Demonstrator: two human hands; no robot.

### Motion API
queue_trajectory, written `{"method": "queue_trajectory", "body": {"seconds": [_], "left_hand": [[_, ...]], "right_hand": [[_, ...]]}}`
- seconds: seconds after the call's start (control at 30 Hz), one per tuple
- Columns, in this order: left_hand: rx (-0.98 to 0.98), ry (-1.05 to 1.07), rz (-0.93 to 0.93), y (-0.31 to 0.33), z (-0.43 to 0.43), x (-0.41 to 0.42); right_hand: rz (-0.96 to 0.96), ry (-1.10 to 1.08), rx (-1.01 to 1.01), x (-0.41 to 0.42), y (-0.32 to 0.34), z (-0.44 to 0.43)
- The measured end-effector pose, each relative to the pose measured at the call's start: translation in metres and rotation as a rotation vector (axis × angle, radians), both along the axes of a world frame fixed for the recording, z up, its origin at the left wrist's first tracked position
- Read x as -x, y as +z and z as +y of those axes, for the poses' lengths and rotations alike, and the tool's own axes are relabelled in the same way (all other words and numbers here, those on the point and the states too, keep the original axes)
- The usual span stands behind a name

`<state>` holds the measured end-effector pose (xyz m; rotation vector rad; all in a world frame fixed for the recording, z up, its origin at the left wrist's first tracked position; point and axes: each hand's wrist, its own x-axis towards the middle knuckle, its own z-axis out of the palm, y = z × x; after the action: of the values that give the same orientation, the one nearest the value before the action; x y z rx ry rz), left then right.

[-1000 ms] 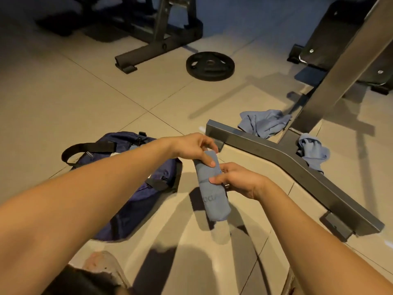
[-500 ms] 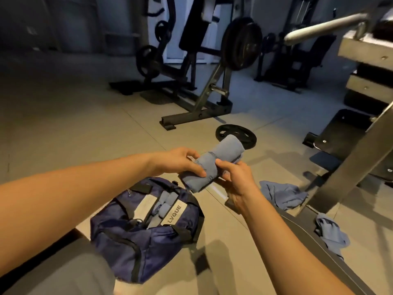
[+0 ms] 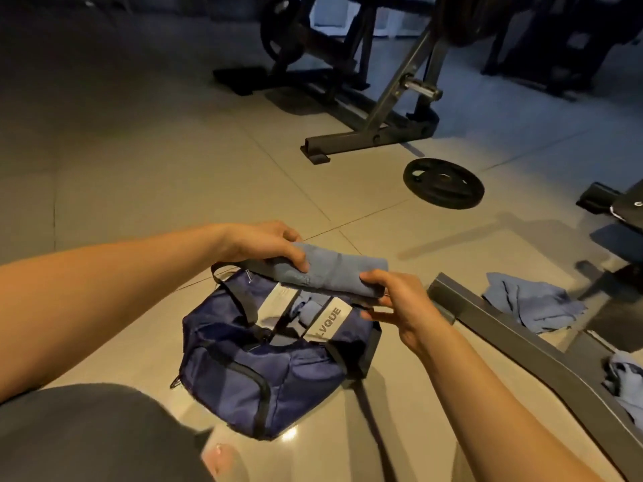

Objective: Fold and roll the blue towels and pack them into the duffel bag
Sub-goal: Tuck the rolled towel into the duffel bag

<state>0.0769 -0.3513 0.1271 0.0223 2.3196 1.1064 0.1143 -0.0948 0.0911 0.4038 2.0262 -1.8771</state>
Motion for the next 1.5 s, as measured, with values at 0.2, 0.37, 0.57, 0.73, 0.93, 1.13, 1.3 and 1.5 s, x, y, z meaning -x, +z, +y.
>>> {"method": "queue_trajectory", "body": {"seconds": [0.2,0.37,0.57,0.73,0.93,1.13,1.3,1.5], "left_hand": [[-0.029,0.103,0.016,-0.116,-0.011,0.035],[0.107,0.052,0.063,-0.190,-0.018,0.056],[-0.007,0.130,-0.012,-0.221,-0.028,0.064],[0.046,0.041,-0.016,-0.225,-0.031,0.057],[0.066,0.089,0.107,-0.192,-0.041,0.064],[0.091,0.291,-0.174,-0.202,-0.072,0.075],[0.174,0.254,-0.105,-0.222,-0.074,0.076],[0.316,0.094,-0.052,-0.218,-0.071,0.078]], "right_hand": [[-0.126,0.020,-0.145,0.019,-0.090,-0.015],[-0.210,0.090,-0.339,0.031,-0.143,-0.036],[-0.253,0.188,-0.569,0.053,-0.171,-0.041],[-0.272,0.201,-0.563,0.056,-0.169,-0.040],[-0.265,0.216,-0.303,0.052,-0.165,-0.052],[-0.225,0.329,-0.288,0.067,-0.167,-0.084],[-0.049,0.616,-0.618,0.082,-0.181,-0.084],[0.098,0.938,-0.945,0.093,-0.186,-0.079]]}}
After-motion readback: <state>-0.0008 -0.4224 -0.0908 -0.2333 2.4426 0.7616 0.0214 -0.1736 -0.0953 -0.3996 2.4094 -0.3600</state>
